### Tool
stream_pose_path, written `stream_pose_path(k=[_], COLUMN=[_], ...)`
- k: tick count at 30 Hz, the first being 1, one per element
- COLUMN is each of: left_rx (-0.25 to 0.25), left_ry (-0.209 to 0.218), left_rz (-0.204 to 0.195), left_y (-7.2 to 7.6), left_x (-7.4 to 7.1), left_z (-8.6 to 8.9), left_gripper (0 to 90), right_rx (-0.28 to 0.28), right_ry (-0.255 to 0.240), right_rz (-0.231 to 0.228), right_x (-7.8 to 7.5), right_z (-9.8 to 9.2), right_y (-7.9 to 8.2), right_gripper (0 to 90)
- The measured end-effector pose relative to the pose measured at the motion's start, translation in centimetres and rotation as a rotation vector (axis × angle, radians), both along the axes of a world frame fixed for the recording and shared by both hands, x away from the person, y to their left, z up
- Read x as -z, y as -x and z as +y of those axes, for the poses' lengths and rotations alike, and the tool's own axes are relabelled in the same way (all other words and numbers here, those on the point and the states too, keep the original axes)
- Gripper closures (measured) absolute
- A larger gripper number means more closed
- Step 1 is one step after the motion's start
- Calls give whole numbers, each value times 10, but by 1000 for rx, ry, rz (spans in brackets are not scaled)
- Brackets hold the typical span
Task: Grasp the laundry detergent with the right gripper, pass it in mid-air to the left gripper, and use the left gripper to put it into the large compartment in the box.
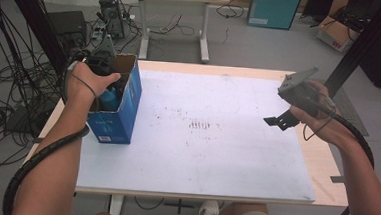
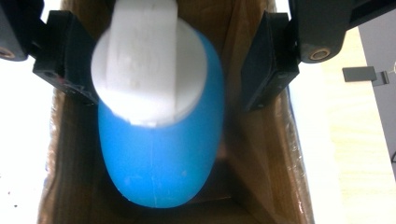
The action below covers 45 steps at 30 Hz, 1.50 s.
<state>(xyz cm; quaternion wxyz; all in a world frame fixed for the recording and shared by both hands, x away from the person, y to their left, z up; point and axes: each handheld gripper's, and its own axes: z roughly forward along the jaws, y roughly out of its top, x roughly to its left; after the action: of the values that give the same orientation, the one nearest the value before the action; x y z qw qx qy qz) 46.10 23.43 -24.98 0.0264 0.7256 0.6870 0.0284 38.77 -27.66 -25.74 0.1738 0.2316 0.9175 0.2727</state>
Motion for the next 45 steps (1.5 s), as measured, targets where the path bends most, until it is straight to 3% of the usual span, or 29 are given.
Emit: stream_pose_path(k=[13, 18, 24, 33, 39, 45], left_rx=[28, 40, 75, 166, 240, 299], left_ry=[-3, 3, 13, 42, 82, 122], left_rz=[-13, -37, -95, -155, -176, -198], left_y=[17, 26, 37, 52, 61, 70], left_x=[-24, -34, -48, -61, -61, -58], left_z=[-5, -6, -14, -45, -70, -92], left_gripper=[229, 208, 160, 110, 92, 86], right_rx=[6, -10, -11, -21, -30, -6], right_ry=[-12, -7, 7, 28, 34, 44], right_rz=[24, 31, 54, 68, 73, 108], right_x=[3, 5, 6, 4, 3, 4], right_z=[6, 11, 17, 27, 31, 36], right_y=[-7, -12, -16, -27, -37, -52], right_gripper=[5, 5, 5, 5, 4, 5])
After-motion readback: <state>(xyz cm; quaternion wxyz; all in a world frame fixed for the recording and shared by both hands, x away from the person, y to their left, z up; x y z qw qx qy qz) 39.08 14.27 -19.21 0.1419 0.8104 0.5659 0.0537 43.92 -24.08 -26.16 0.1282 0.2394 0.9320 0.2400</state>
